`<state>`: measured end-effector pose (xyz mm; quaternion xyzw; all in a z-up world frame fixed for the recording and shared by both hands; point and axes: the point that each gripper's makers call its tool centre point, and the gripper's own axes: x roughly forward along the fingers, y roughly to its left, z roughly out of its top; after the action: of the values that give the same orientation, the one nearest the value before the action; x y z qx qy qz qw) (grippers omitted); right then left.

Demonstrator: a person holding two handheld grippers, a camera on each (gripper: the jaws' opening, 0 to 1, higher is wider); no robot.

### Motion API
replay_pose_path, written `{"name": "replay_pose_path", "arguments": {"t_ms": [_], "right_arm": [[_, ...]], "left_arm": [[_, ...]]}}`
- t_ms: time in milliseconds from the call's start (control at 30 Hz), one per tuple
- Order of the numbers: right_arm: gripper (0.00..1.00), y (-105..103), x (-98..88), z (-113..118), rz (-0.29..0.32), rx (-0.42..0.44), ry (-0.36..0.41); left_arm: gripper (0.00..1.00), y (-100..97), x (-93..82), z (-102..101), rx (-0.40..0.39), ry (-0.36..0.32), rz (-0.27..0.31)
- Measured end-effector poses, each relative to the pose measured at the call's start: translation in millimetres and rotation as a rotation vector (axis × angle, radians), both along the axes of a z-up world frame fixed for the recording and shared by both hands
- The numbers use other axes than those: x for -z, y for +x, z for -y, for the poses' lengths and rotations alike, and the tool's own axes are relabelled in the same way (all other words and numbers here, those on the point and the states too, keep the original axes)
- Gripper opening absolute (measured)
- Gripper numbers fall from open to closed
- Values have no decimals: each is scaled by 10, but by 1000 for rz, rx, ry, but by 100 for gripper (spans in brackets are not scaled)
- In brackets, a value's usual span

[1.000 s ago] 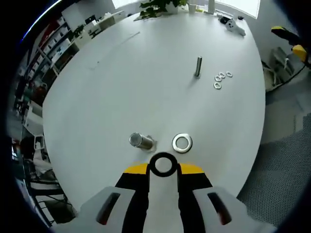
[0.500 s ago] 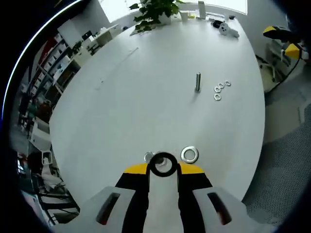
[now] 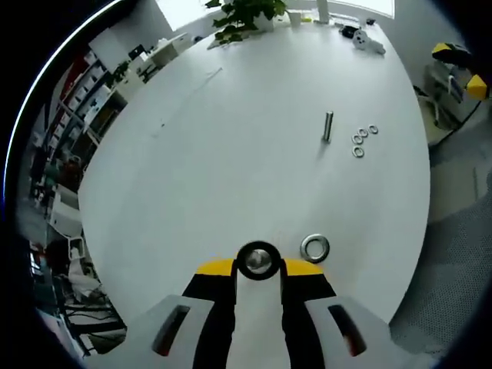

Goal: Place the washer onto the threaded stud by aligning its center hole with the stud, sliding it down to the base, and recovering from edge contact or off-axis alignment until the washer reaches the visible bottom stop.

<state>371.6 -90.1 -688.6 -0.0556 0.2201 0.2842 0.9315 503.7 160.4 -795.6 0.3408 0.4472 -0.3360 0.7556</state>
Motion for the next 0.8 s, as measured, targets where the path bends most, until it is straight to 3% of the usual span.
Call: {"name": "replay_pose_path", "arguments": {"t_ms": [433, 800], "right_arm": [[40, 3, -3, -3, 0, 0, 1], [40, -7, 11, 8, -3, 3, -7]], "left_arm": [[19, 15, 56, -34, 13, 35, -15], [19, 16, 265, -22, 21, 60, -51]]}}
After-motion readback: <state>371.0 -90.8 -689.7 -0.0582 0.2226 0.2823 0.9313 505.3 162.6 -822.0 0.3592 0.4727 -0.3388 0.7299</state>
